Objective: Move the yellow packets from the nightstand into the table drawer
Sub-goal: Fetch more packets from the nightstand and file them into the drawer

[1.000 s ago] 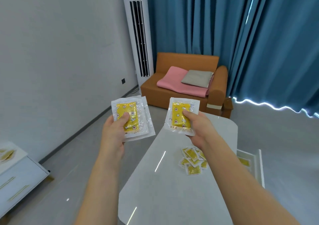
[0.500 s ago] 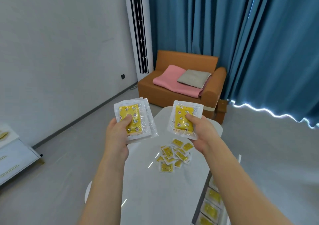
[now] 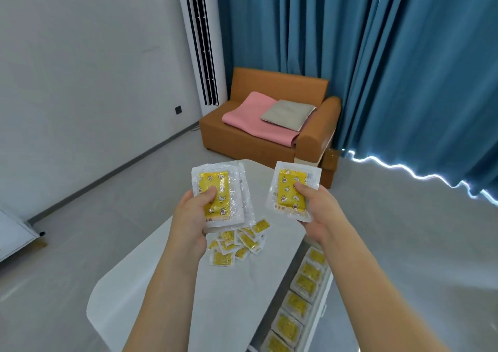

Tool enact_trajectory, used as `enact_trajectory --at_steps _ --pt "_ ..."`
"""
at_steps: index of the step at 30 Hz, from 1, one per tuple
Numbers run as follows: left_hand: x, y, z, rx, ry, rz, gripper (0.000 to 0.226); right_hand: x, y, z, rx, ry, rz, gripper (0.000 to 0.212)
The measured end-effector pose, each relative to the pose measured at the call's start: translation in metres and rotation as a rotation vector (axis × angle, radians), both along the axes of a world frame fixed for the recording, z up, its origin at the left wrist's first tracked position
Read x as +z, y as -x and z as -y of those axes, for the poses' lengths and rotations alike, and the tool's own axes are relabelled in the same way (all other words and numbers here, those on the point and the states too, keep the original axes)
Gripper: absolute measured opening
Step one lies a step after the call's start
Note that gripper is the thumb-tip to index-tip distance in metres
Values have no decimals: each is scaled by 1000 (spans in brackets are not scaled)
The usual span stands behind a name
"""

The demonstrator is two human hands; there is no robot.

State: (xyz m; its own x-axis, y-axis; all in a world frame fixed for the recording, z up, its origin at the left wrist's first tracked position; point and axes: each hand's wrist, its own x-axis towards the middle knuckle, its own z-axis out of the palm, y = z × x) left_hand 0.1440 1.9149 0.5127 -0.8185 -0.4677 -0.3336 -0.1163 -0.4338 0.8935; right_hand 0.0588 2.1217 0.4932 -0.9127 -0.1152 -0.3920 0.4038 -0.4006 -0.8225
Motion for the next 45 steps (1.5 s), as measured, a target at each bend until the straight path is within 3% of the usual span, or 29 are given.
enact_trajectory --at_steps 13,18,20,22,26,27,31,35,41,45 --pt "-29 75 -156 110 -48 41 18 -21 113 -125 151 -50 39 26" --pt "-70 112 -183 153 -47 69 28 -61 148 -144 160 -72 87 21" --pt "-93 129 -196 183 -39 89 18 -87 170 -155 159 -82 124 21" --pt "-121 145 -206 220 -23 118 9 -120 189 -162 183 -119 149 25" --pt "-195 174 -220 282 -32 156 82 -206 221 -169 241 -137 163 33" --pt "-221 179 -224 301 -45 151 81 -232 226 -171 258 -140 165 33" --pt "-334 189 -248 310 -38 159 38 -352 241 -179 326 -142 151 33" --pt "-457 189 -269 359 147 171 6 -475 249 -181 334 -161 97 32" --pt "-615 177 -289 403 489 138 6 -619 253 -172 318 -126 -71 33" --pt "-657 155 -281 452 533 83 5 -660 234 -161 396 -133 -173 38"
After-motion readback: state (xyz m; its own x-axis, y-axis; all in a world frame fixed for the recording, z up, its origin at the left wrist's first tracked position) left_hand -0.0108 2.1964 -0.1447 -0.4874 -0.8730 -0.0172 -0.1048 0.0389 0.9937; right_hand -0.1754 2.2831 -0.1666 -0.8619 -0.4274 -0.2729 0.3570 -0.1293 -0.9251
